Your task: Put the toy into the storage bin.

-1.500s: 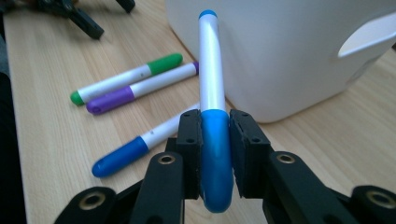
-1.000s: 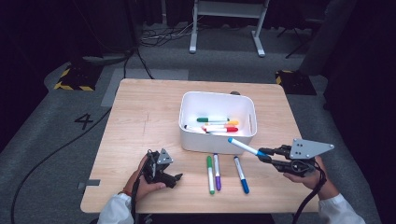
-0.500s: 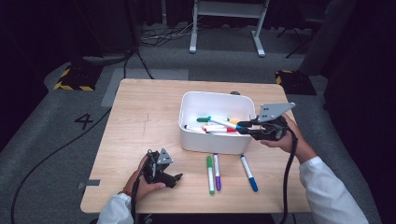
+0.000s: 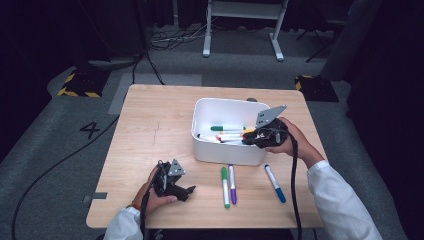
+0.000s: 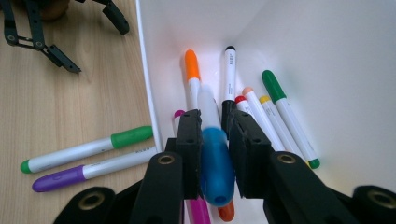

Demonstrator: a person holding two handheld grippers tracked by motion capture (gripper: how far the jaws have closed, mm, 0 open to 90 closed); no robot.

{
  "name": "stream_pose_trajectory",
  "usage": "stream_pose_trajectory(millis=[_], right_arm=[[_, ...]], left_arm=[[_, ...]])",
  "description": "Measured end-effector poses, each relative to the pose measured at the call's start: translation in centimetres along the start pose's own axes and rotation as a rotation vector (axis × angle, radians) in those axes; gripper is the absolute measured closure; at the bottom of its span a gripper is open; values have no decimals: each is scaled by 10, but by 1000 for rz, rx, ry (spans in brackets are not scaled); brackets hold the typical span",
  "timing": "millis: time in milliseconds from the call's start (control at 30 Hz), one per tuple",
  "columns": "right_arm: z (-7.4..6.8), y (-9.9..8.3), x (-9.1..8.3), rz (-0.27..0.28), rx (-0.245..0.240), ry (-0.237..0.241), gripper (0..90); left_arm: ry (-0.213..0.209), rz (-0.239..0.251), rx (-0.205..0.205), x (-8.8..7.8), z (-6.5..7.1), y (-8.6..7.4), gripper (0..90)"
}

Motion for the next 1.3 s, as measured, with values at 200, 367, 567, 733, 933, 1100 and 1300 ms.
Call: stream_pose_trajectory(millis=[200, 367, 567, 733, 933, 1100, 1300], right_arm=[[7, -6, -10, 38, 54, -49, 624], [16, -17, -43, 112, 117, -158, 574], [17, -58, -78, 87, 150, -240, 522], [13, -113, -81, -8, 209, -257, 503], [3, -178, -74, -98, 296, -228, 492], [-3, -212, -71, -136, 360, -224, 489], [-15, -236, -63, -171, 401, -211, 492]], left_arm=[[0, 0, 0, 0, 0, 0, 81], [0, 0, 0, 0, 0, 0, 81], [0, 0, 0, 0, 0, 0, 81], [1, 0, 1, 0, 0, 0, 81], [1, 0, 1, 0, 0, 0, 81], [1, 0, 1, 0, 0, 0, 81], [0, 0, 0, 0, 0, 0, 81]])
Point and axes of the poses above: each handheld gripper's, and its own axes: x roughly forward along the jaws, y roughly out of its top, z roughly to its right, the point moved 4 cm from there along x, roughly forward along the jaws, and after that the axes turned 15 degrees about -y, right-handed, at the moved point
